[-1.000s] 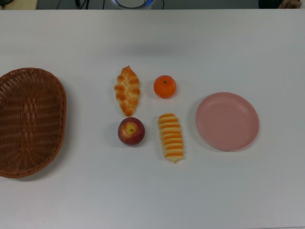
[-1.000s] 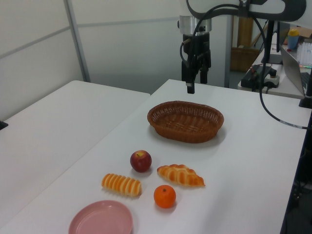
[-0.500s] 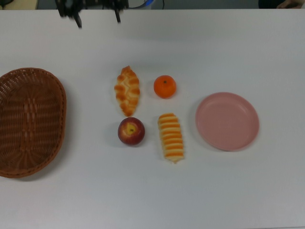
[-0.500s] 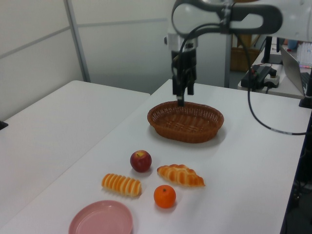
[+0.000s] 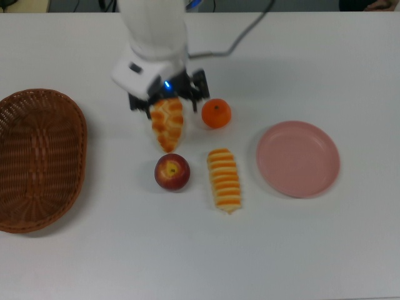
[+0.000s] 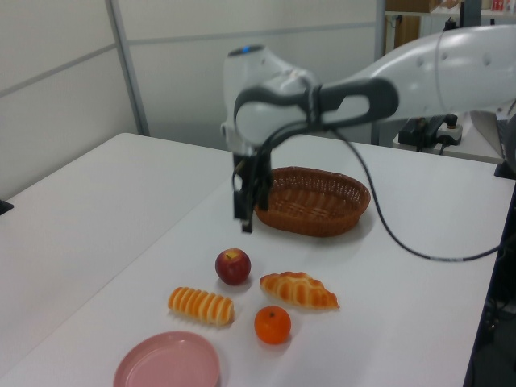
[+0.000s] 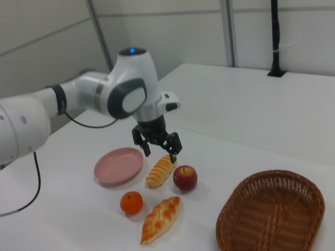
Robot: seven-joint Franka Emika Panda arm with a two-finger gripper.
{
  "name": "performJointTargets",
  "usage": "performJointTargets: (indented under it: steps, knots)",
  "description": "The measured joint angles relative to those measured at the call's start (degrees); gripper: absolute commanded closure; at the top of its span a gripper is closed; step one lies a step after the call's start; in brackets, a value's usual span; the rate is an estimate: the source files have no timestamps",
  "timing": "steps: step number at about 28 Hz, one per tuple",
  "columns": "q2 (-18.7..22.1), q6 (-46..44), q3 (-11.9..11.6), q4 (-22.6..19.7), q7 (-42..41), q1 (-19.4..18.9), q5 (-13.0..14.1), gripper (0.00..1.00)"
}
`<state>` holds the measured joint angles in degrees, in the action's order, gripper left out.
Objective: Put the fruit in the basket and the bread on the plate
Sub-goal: 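Move the gripper down toward the red apple, then grasp the red apple and lift it, then carry the apple over the wicker basket and release it inside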
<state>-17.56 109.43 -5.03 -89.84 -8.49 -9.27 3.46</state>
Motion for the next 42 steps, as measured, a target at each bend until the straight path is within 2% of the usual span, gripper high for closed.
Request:
performJointTargets:
  steps: [5, 12, 17, 18, 19, 20, 21, 23, 29, 32, 38, 42]
  knots:
    - [-3.31, 8.71, 0.01, -2.56, 7.22, -1.88, -2.21, 0.00]
    - [-7.67, 16.53, -0.10, -2.95, 12.26, -2.05, -4.55, 0.00]
    - [-10.26, 20.30, -0.20, -2.97, 15.53, -1.91, -8.33, 0.01]
    - [-10.73, 21.06, -0.20, -2.98, 16.17, -1.88, -9.01, 0.07]
    - [-11.17, 21.93, -0.21, -2.98, 16.76, -1.83, -9.54, 0.32]
    - [-11.69, 23.01, -0.21, -2.97, 17.23, -1.78, -9.95, 0.50]
    - [-12.01, 23.63, -0.21, -2.97, 17.46, -1.74, -10.09, 0.60]
    - [-12.51, 24.46, -0.21, -2.96, 17.84, -1.67, -10.17, 0.71]
    - [-12.68, 24.71, -0.21, -2.77, 18.05, -1.56, -10.23, 0.80]
    - [-12.68, 24.71, -0.23, -2.75, 18.10, -1.53, -10.23, 0.88]
    - [-12.16, 23.78, -1.07, -1.04, 19.25, -1.18, -10.23, 0.89]
    - [-10.03, 20.94, -1.36, 0.97, 20.06, 0.53, -10.22, 0.89]
